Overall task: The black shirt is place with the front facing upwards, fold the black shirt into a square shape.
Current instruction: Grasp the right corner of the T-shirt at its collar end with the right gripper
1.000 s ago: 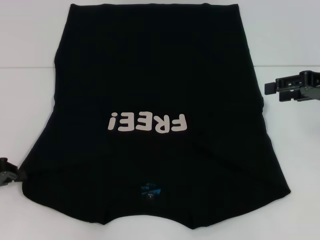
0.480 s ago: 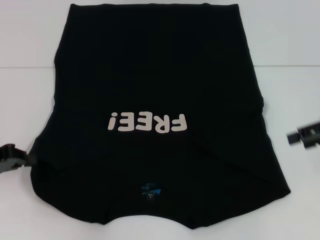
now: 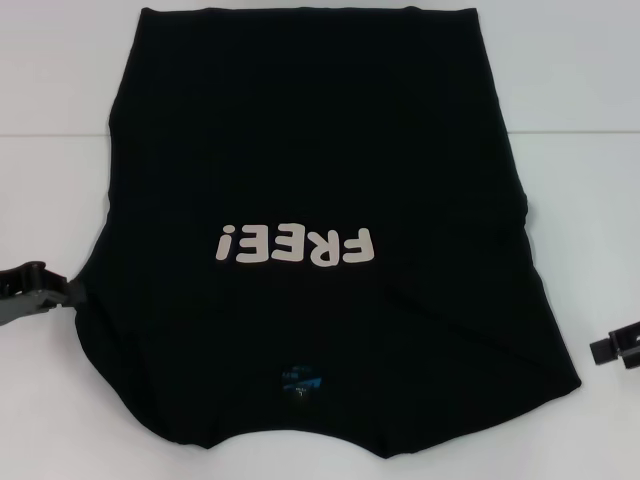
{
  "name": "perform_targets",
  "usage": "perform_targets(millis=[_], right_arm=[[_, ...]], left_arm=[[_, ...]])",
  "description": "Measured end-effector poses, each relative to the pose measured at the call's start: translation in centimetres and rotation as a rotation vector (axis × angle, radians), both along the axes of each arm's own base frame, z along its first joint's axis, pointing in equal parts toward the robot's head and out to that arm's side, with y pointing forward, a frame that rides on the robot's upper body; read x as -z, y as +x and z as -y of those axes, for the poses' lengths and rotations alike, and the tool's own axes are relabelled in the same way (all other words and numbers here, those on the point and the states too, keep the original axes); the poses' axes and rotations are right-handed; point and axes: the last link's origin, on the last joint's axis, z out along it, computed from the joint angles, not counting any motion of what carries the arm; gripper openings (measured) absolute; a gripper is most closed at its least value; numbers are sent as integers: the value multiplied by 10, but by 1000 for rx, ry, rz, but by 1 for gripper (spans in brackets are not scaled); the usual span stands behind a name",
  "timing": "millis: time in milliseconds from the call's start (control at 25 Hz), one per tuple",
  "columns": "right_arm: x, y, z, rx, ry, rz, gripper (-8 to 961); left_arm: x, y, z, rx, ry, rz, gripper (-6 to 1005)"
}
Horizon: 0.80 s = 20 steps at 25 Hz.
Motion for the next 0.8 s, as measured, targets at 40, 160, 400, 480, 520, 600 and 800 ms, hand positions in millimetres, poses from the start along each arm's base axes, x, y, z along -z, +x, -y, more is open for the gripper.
perform_targets(millis=[40,160,400,480,520,600,800], right_arm=[[3,1,1,2,-4,8,667],[11,2,3,5,-19,19,626],[14,2,1,10,-8,26,538],[17,2,-1,9,0,28,495],[19,2,-1,9,1,29,474],[23,2,-2,8,7,32,455],[34,3,-4,11,7,42,464]], left_arm=[[0,0,0,0,0,1,0],[1,0,-2,-3,2,2,0],[1,0,-2,-3,5,4,-1],[1,0,-2,-5,5,6,-1],[1,0,-1,-6,6,6,-1],[1,-1,-1,-7,7,7,-1],[2,-1,-1,-7,7,7,0]])
